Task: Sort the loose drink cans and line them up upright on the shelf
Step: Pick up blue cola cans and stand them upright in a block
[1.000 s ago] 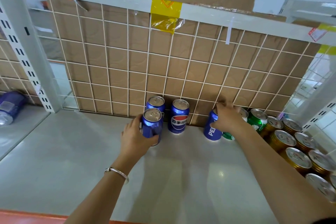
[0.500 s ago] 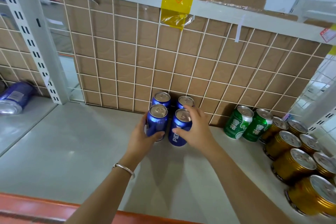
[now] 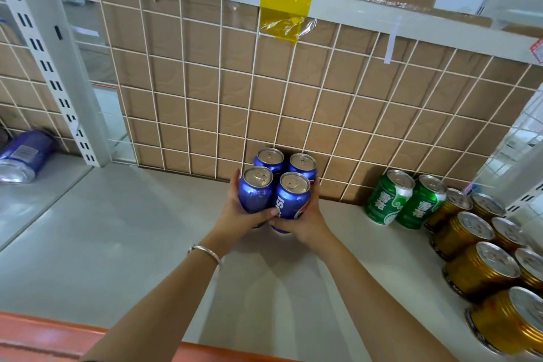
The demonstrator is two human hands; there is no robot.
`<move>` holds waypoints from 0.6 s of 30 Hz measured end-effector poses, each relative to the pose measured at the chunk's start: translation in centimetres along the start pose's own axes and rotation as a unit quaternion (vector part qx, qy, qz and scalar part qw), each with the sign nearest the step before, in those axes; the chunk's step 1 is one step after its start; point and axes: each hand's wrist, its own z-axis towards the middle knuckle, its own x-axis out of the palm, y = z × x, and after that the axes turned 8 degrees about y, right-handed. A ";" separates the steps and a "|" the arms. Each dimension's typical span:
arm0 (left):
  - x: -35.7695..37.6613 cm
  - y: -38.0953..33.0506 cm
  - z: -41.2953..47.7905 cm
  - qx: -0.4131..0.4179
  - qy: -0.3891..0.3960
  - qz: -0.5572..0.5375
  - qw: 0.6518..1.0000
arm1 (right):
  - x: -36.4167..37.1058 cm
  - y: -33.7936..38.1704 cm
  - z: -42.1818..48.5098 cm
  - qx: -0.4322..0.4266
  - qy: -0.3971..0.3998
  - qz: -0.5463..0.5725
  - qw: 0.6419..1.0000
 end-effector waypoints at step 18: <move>2.5 0.1 0.3 0.020 0.011 -0.020 1.000 | -3.3 0.6 0.2 0.073 0.114 -0.103 0.985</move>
